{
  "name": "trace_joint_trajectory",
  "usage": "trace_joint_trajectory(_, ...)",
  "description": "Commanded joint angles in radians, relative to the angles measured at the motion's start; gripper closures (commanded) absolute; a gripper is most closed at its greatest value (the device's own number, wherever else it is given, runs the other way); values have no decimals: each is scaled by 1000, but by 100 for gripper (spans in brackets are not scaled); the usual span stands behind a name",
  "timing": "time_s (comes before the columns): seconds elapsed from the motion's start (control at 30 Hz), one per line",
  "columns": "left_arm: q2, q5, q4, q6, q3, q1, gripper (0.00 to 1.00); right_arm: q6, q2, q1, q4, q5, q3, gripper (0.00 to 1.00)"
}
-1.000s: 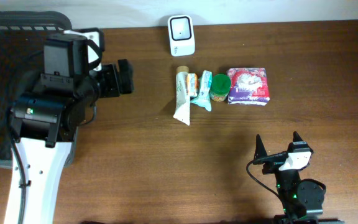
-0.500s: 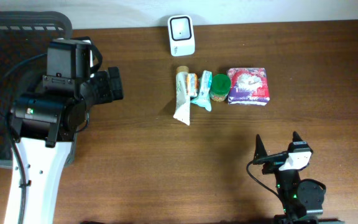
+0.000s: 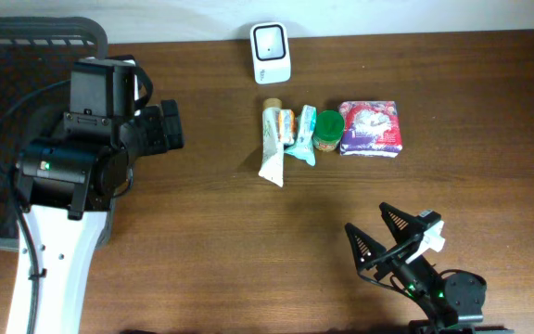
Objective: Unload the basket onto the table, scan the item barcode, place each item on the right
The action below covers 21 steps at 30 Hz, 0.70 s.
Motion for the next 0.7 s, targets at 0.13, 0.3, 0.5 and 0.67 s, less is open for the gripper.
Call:
trace_joint_trajectory(0.13,2,-14,-2,15,-6,3,1,21,-4,8,-22,-69,-7,1)
trace_joint_trajectory(0.3,2,-14,-2,15,-6,3,1,21,-4,8,-23,-75,-7,1)
trace_joint_trajectory(0.5,2,-14,-2,15,-6,3,1,20,-4,8,-26,-90,-7,1)
trace_joint_trajectory(0.67,2,-14,-2,15,-6,3,1,5,-1,8,-26,-88,-7,1)
